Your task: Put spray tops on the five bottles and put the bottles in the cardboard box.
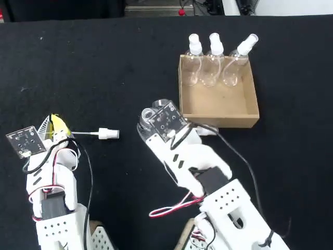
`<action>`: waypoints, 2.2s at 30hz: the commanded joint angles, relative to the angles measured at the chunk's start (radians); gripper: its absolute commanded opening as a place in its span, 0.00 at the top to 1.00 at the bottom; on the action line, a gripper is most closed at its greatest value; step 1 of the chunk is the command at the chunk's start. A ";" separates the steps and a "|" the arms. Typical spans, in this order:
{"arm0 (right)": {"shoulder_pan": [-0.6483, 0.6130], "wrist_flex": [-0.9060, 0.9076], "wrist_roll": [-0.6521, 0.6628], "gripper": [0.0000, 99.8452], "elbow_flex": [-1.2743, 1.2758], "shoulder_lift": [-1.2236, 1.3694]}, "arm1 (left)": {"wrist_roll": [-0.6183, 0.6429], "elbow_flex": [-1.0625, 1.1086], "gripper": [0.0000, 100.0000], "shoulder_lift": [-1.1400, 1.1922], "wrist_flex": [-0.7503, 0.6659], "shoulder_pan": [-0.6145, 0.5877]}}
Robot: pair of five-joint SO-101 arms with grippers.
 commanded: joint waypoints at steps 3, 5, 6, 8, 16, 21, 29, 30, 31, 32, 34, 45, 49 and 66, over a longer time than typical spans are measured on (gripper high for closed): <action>-0.055 -0.057 0.000 0.99 0.015 -0.031 | -0.072 0.021 0.97 -0.002 0.005 0.081; -0.084 -0.055 -0.046 0.99 0.016 -0.031 | -0.121 0.013 0.97 -0.002 0.034 0.117; -0.097 -0.055 -0.075 0.99 0.016 -0.031 | -0.130 0.007 0.97 -0.002 0.052 0.133; -0.110 -0.055 -0.101 0.99 0.018 -0.031 | -0.132 -0.013 0.97 -0.002 0.084 0.148; -0.098 -0.054 -0.100 0.99 0.041 -0.031 | -0.137 -0.053 0.90 0.006 0.132 0.160; -0.098 -0.020 -0.100 0.99 0.045 -0.070 | -0.187 -0.130 0.88 0.161 0.127 0.191; -0.098 0.101 -0.100 0.99 0.145 -0.352 | -0.269 -0.351 0.88 0.701 0.052 0.243; -0.098 0.107 -0.100 0.99 0.162 -0.377 | -0.282 -0.381 0.88 0.760 0.054 0.249; -0.098 0.107 -0.100 0.99 0.180 -0.406 | -0.293 -0.417 0.88 0.821 0.058 0.251; -0.098 0.107 -0.100 0.99 0.193 -0.426 | -0.302 -0.450 0.88 0.876 0.061 0.249; -0.098 0.107 -0.100 0.99 0.206 -0.446 | -0.319 -0.522 0.88 0.982 0.087 0.242; -0.098 0.107 -0.100 0.99 0.214 -0.449 | -0.422 -0.997 0.88 1.402 0.404 0.197; -0.098 0.107 -0.100 0.99 0.214 -0.449 | -0.511 -1.038 0.88 1.478 0.407 0.203; -0.098 0.107 -0.100 0.99 0.214 -0.449 | -1.023 -1.059 0.88 1.550 0.368 0.214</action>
